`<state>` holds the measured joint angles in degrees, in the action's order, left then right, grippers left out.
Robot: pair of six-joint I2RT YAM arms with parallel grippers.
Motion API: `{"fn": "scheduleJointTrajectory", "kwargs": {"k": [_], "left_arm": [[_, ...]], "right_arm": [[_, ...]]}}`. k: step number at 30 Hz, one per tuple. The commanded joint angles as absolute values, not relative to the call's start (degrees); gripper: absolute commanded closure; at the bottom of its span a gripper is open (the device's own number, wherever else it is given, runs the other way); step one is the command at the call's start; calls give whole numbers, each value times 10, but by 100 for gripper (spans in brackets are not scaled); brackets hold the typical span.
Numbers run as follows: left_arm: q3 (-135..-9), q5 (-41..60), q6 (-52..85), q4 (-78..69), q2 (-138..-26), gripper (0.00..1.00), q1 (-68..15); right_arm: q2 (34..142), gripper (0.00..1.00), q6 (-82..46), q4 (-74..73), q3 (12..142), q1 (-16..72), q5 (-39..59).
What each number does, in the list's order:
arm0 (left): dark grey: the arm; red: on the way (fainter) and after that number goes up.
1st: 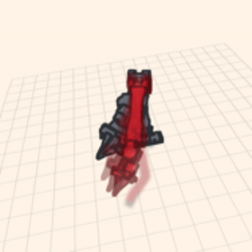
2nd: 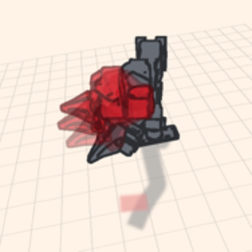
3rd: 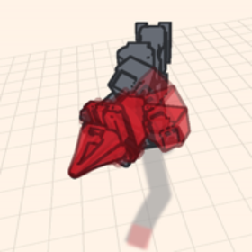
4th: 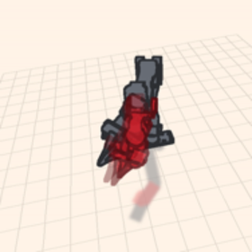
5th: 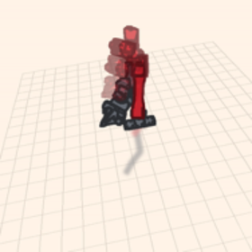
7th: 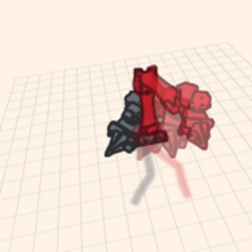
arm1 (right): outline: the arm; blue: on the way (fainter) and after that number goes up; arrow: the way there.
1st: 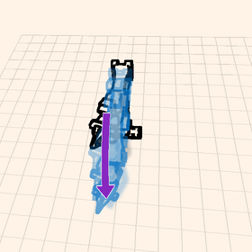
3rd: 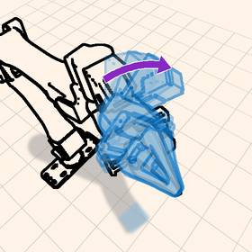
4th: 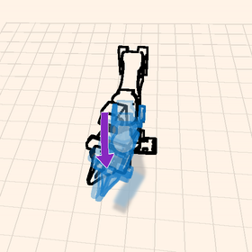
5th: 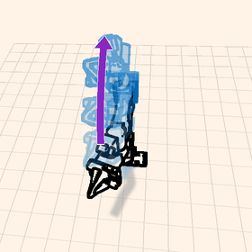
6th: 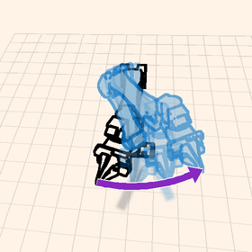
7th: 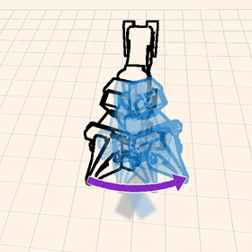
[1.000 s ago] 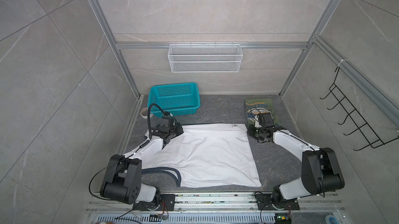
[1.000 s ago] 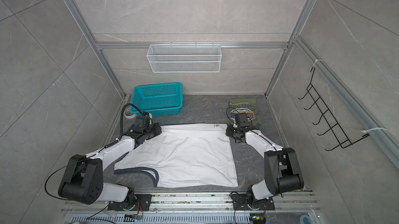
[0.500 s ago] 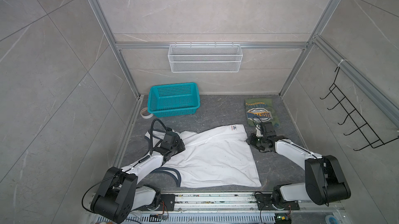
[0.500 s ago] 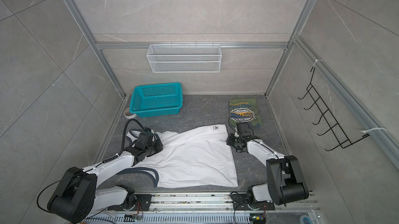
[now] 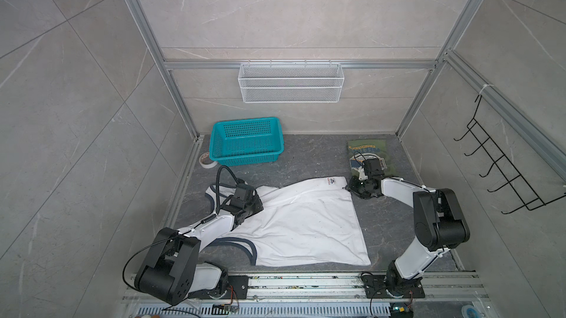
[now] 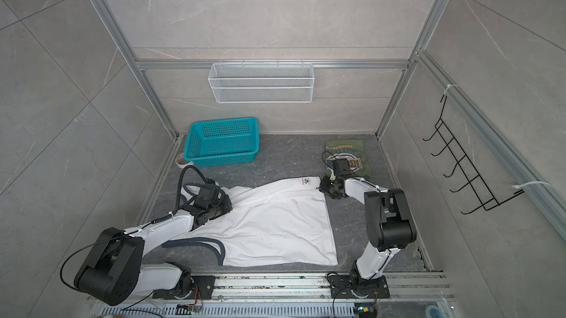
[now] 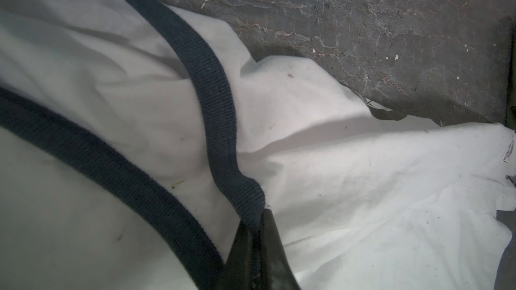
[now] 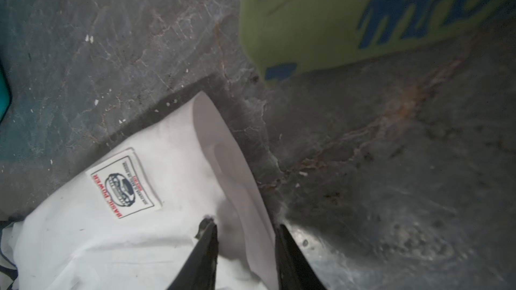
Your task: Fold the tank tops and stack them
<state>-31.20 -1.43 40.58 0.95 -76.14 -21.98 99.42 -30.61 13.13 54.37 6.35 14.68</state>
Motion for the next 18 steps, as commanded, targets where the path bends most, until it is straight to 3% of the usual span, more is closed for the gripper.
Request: {"fn": "scheduleJointTrajectory", "kwargs": {"k": [1, 4, 9, 18], "left_arm": [[-332, -25, 404, -6, -767, 98, -219], [-335, -26, 402, -3, -768, 99, -218], [-338, -29, 397, 7, -761, 99, -218], [-346, -40, 386, 52, -715, 100, -208]], "right_arm": [[1003, 69, -296, 141, 559, 63, 174], [984, 83, -293, 140, 546, 64, 170], [955, 96, -288, 145, 535, 64, 168], [829, 100, -277, 180, 482, 63, 86]]}}
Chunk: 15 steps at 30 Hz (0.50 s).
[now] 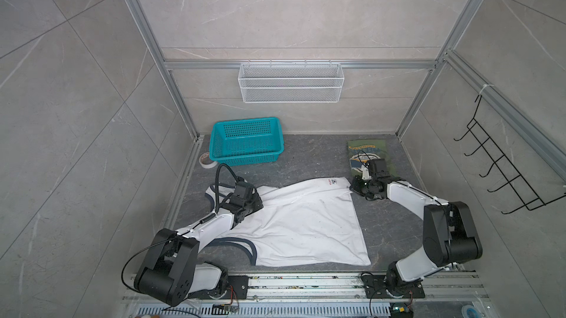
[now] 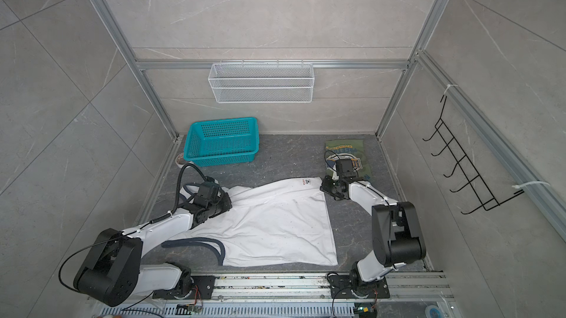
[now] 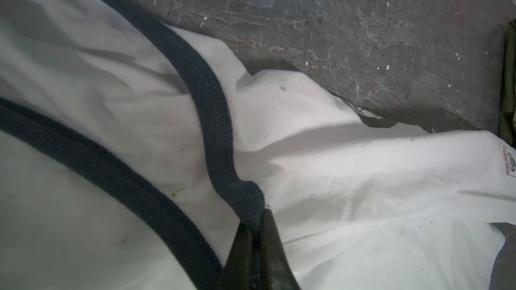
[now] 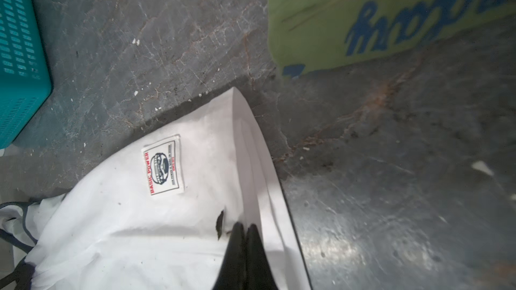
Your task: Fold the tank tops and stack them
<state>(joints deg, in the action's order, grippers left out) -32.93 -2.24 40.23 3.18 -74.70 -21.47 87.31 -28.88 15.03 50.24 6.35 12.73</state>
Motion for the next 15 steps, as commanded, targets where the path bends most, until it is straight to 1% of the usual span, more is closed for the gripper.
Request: {"fn": "scheduleJointTrajectory", "kwargs": {"k": [1, 4, 7, 11, 14, 15], "left_arm": [[-342, -42, 387, 54, -704, 100, -206], [-325, -43, 388, 59, -680, 100, -204], [-305, -25, 396, 54, -677, 100, -204], [-273, -7, 410, 35, -689, 100, -204], [-256, 3, 417, 26, -700, 99, -204], [-253, 4, 417, 26, -703, 97, -204]], "right_arm": [[813, 100, -278, 184, 471, 63, 77], [772, 100, -284, 183, 431, 63, 70], [752, 100, -294, 172, 387, 63, 75], [760, 100, -311, 148, 342, 63, 90], [766, 98, -315, 161, 351, 64, 89], [769, 97, -319, 168, 356, 64, 82]]}}
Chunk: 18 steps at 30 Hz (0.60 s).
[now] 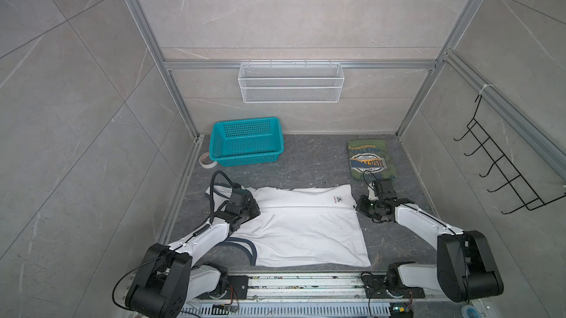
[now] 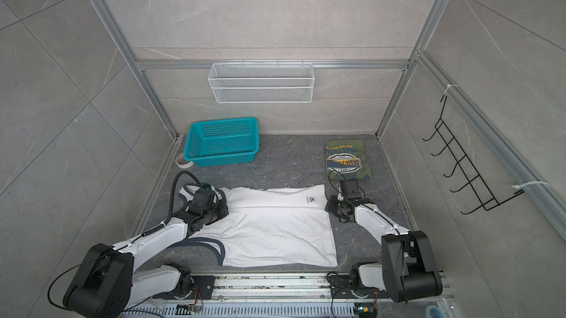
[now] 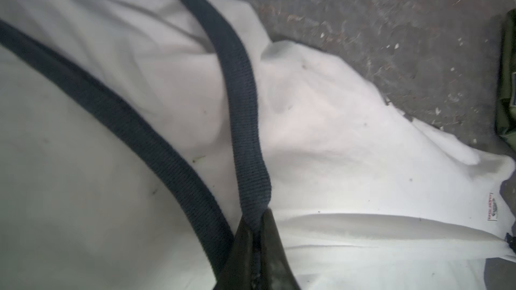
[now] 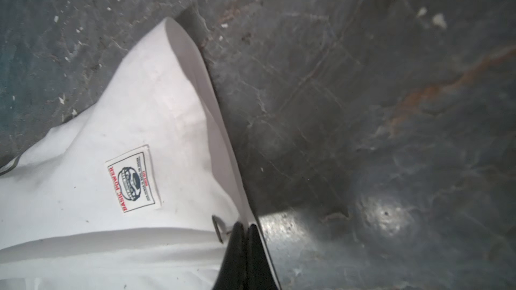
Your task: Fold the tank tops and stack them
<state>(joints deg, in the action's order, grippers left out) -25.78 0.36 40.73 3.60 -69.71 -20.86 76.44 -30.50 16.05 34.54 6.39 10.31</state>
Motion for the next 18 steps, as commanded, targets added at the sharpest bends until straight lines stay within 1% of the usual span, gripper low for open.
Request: {"fn": "scheduleJointTrajectory", "kwargs": {"k": [1, 2, 3, 4, 5, 8, 10, 12, 14, 16, 18], "left_arm": [[-255, 4, 416, 32, -706, 93, -204], [-260, 3, 415, 41, -707, 89, -204], [-264, 3, 413, 50, -705, 85, -204], [-269, -1, 411, 61, -700, 79, -204], [-275, -8, 411, 75, -689, 73, -204], [-305, -44, 403, 138, -654, 57, -204], [-337, -74, 391, 194, -635, 50, -204], [-369, -106, 380, 236, -625, 48, -205], [-397, -107, 373, 252, -625, 48, -206], [-422, -81, 367, 241, -641, 49, -219], [-454, -68, 366, 221, -678, 49, -255]], "right_arm": [[776, 95, -321, 175, 361, 64, 79], [782, 92, -323, 180, 365, 63, 78], [788, 86, -324, 183, 368, 63, 79], [793, 77, -325, 185, 371, 64, 80], [791, 70, -324, 190, 374, 63, 77], [756, 57, -318, 229, 388, 64, 51], [711, 49, -314, 256, 397, 65, 31], [672, 47, -306, 270, 405, 66, 33], [655, 47, -303, 273, 417, 70, 53], [667, 47, -301, 265, 432, 83, 87], [704, 47, -308, 248, 451, 108, 111]]}}
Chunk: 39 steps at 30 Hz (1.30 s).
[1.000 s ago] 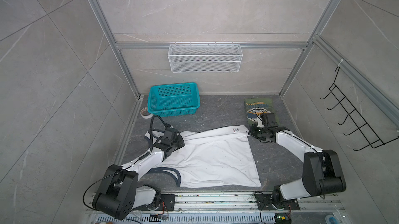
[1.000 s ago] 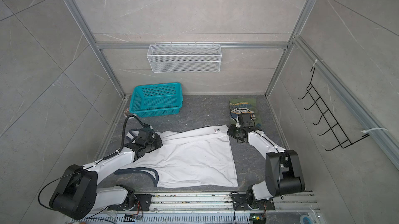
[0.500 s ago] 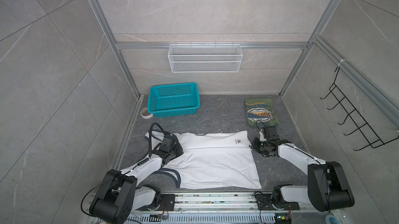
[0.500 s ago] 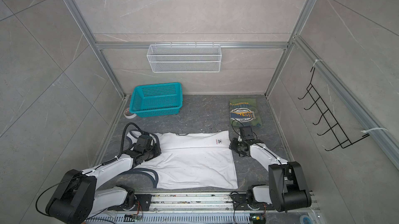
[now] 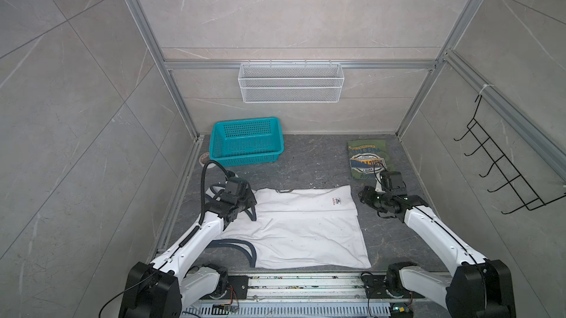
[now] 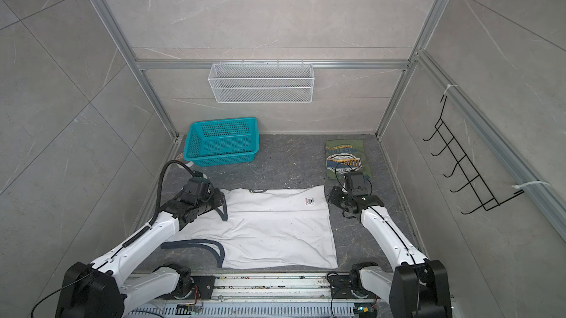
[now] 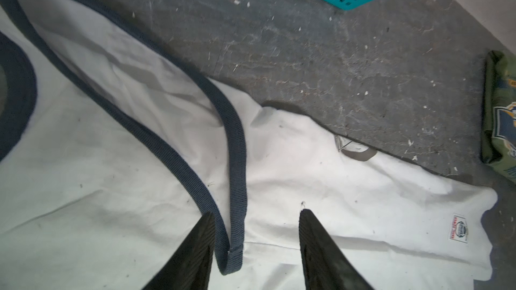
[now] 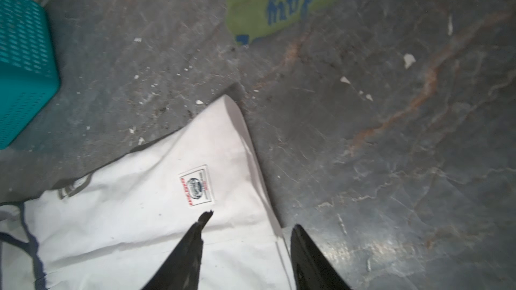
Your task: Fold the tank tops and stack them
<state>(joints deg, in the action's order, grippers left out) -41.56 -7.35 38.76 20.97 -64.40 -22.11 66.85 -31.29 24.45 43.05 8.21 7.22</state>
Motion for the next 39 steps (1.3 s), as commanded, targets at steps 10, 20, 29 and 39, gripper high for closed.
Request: {"fn": "scheduleJointTrajectory", "kwargs": {"k": [10, 20, 29, 39], "left_arm": [[-502, -13, 413, 106, -892, 49, -312], [-453, -7, 450, 75, -925, 49, -348], [-475, -22, 447, 144, -826, 44, -348], [-518, -132, 391, 327, -725, 41, -60]], "right_arm": [[922, 47, -362, 162, 523, 201, 156], [935, 46, -402, 171, 450, 117, 114], [937, 46, -370, 192, 461, 54, 102], [928, 46, -365, 168, 442, 54, 113]]}}
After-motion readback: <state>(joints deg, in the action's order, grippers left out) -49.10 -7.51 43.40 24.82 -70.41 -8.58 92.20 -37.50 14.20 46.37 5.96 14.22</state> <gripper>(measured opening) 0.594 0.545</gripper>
